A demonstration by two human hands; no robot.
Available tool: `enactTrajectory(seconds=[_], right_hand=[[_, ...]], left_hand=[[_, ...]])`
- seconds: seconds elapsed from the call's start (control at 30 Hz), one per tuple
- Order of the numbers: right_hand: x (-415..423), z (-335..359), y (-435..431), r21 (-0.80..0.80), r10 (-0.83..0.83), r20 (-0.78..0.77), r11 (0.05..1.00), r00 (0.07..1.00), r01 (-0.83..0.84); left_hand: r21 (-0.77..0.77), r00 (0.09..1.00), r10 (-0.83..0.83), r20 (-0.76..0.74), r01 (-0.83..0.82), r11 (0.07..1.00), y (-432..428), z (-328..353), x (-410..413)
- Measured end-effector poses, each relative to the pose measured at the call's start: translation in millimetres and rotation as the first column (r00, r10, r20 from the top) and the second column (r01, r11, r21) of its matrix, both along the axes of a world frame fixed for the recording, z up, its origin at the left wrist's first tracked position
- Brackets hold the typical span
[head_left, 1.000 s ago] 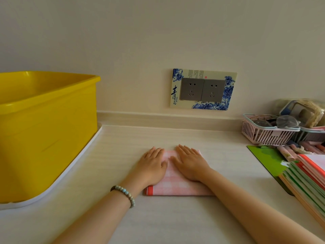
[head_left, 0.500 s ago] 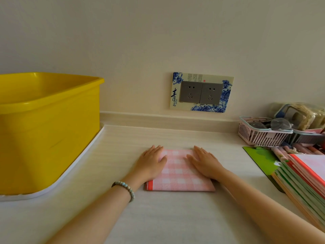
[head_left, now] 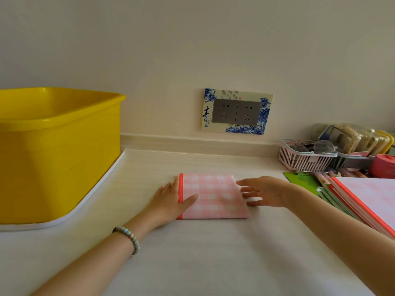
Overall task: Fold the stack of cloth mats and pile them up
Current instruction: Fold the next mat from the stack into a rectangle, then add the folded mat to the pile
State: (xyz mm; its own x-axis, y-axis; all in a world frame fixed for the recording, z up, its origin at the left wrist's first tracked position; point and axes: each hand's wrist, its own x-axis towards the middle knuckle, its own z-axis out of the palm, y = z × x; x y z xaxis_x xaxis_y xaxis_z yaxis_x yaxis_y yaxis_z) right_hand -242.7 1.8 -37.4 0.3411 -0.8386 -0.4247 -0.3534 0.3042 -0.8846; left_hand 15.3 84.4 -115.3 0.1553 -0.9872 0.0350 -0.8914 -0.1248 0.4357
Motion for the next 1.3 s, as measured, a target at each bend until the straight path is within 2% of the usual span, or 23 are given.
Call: enactTrajectory(seconds=[0.17, 0.3, 0.4, 0.5, 0.73, 0.8, 0.83, 0.9, 0.93, 1.0, 1.17, 1.23, 1.3], right_hand=[[9, 2, 5, -0.035, 0.003, -0.218, 0.999, 0.976, -0.011], [19, 2, 4, -0.032, -0.033, -0.281, 0.999, 0.959, 0.025], [25, 0, 4, -0.021, -0.096, -0.234, 0.995, 0.968, 0.094], [31, -1, 7, -0.008, -0.164, -0.118, 0.986, 0.979, 0.164], [41, 0, 19, 0.023, -0.174, 0.000, 0.984, 0.985, 0.174], [41, 2, 21, -0.023, -0.169, 0.031, 0.985, 0.985, 0.170], [41, 4, 22, -0.045, -0.159, 0.060, 0.986, 0.985, 0.162], [38, 12, 24, -0.095, -0.129, 0.111, 0.986, 0.985, 0.140], [35, 17, 26, -0.126, -0.112, 0.126, 0.984, 0.986, 0.128], [26, 31, 29, -0.180, -0.083, 0.148, 0.978, 0.986, 0.109], [-19, 72, 37, -0.276, -0.038, 0.189, 0.957, 0.981, 0.090], [-44, 88, 39, -0.322, -0.041, 0.191, 0.941, 0.981, 0.102], [-74, 102, 40, -0.353, -0.062, 0.164, 0.928, 0.984, 0.117]], left_hand=[[-0.006, 0.996, 0.006, 0.085, -0.005, 1.000, 2, 0, -3], [-0.012, 0.997, 0.009, 0.078, -0.008, 1.000, 3, 0, -4], [-0.022, 0.996, 0.017, 0.083, -0.015, 1.000, 3, -1, -4], [-0.034, 0.998, 0.025, 0.060, -0.023, 0.999, 5, -2, -3], [-0.026, 0.998, 0.017, 0.061, -0.016, 1.000, 5, -1, -2], [-0.095, 0.997, -0.014, -0.076, 0.007, 0.995, 7, 5, -5], [-0.146, 0.967, -0.034, -0.251, -0.003, 0.989, 9, 10, -7], [-0.196, 0.792, -0.056, -0.608, -0.081, 0.977, 9, 25, -12], [-0.192, 0.713, -0.049, -0.699, -0.122, 0.974, 8, 34, -14], [-0.142, 0.619, -0.017, -0.785, -0.153, 0.978, 8, 50, -19], [0.024, 0.287, -0.010, -0.958, 0.115, 0.993, 10, 86, -50], [0.013, 0.205, -0.015, -0.979, 0.137, 0.990, 6, 94, -69], [-0.018, 0.163, -0.038, -0.986, 0.122, 0.992, 1, 103, -90]])
